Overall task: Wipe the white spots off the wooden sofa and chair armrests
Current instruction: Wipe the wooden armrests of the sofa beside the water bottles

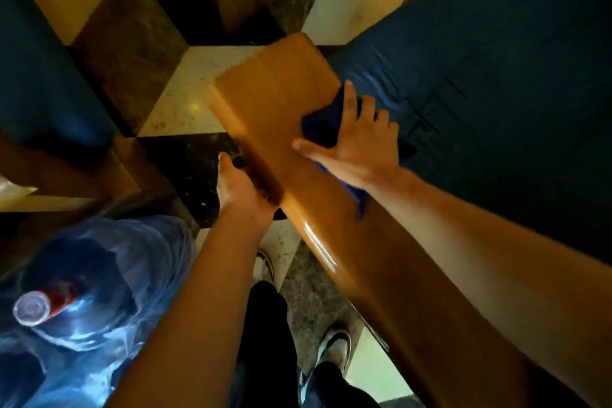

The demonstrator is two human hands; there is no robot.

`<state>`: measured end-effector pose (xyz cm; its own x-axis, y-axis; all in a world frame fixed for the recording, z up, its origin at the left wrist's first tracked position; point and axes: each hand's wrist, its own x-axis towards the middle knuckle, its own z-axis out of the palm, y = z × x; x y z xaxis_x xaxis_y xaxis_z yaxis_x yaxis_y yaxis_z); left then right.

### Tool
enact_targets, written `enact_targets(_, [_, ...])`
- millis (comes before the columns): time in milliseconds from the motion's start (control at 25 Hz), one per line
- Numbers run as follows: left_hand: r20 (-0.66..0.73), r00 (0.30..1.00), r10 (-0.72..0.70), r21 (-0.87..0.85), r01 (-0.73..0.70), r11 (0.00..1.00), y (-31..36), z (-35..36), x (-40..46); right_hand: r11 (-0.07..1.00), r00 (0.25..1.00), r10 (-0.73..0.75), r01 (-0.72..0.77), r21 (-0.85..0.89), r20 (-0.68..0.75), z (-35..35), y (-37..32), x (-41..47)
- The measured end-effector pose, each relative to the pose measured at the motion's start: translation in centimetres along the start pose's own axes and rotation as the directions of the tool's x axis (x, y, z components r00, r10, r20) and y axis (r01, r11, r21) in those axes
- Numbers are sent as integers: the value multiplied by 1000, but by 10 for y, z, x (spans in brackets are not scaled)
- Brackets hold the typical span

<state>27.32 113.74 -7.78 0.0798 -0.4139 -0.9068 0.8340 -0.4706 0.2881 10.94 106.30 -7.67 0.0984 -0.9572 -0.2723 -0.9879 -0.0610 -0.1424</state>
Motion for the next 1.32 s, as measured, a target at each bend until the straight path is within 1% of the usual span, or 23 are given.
enact_targets(80, [-7,1000,18,-37,-18,999,34,0,15,986,999,22,-26,162,28,-11,-31,68])
enact_targets(160, [11,999,38,-17,-37,999,55,-5,23,935,993,69,-97,341,95,-24,-53,123])
enact_targets(240, [25,998,61,28,-62,998,62,-10,26,890,981,86,-155,428,176,-30,-59,152])
enact_targets(280, [29,997,68,38,-69,997,63,-13,26,897,985,68,-131,422,161,-31,-61,155])
enact_targets(320, [24,998,65,29,-66,997,60,-16,21,928,995,16,-51,368,100,-33,-62,149])
enact_targets(360, [26,998,60,18,-61,998,56,-19,17,963,997,-77,69,261,20,-31,-68,137])
enact_targets(400, [39,997,62,16,-62,998,50,-21,13,970,980,-197,201,135,-42,-27,-78,123])
enact_targets(440, [44,997,63,18,-64,998,44,-22,10,939,937,-344,345,-1,-63,-20,-91,106])
enact_targets(480, [21,998,59,10,-59,998,35,-24,6,878,878,-476,470,-94,-54,-11,-105,83])
enact_targets(520, [-3,999,51,-11,-51,999,26,-25,2,810,817,-577,567,-149,-23,-3,-118,60])
enact_targets(560, [5,999,35,-33,-35,999,16,-26,-3,746,763,-646,635,-202,13,5,-125,38])
enact_targets(600, [38,999,21,-60,-19,998,0,-27,-11,697,729,-683,669,-258,44,14,-121,11])
enact_targets(640, [78,997,11,-99,-3,995,-16,-27,-20,664,711,-700,683,-304,68,24,-107,-15])
enact_targets(680, [114,994,-4,-152,22,988,-34,-30,-29,657,712,-698,677,-332,69,33,-86,-43])
enact_targets(720, [145,989,-20,-208,50,977,-53,-33,-40,687,739,-672,648,-330,51,40,-61,-73])
enact_targets(760, [145,989,-27,-218,59,974,-72,-38,-50,733,774,-632,609,-302,29,44,-35,-105])
enact_targets(800, [105,994,-37,-181,56,982,-91,-44,-62,780,809,-588,566,-267,-5,49,-10,-139])
enact_targets(880, [-1,998,-60,-10,60,998,-127,-55,-83,848,862,-501,471,-241,-76,61,34,-206])
enact_targets(1000, [-69,990,-125,187,136,973,-209,-70,-119,921,935,-343,316,-230,-89,84,104,-321])
enact_targets(1080, [-86,982,-166,276,184,943,-273,-73,-144,961,971,-233,221,-169,-55,95,151,-401])
enact_targets(1160, [-107,966,-236,345,259,902,-329,-76,-171,981,983,-180,177,-73,-26,98,188,-466])
enact_targets(1240, [-86,948,-305,467,309,829,-372,-80,-199,991,991,-115,110,73,66,84,210,-504])
enact_targets(1320, [-94,926,-366,582,349,735,-397,-80,-224,985,984,-39,9,175,173,67,222,-514])
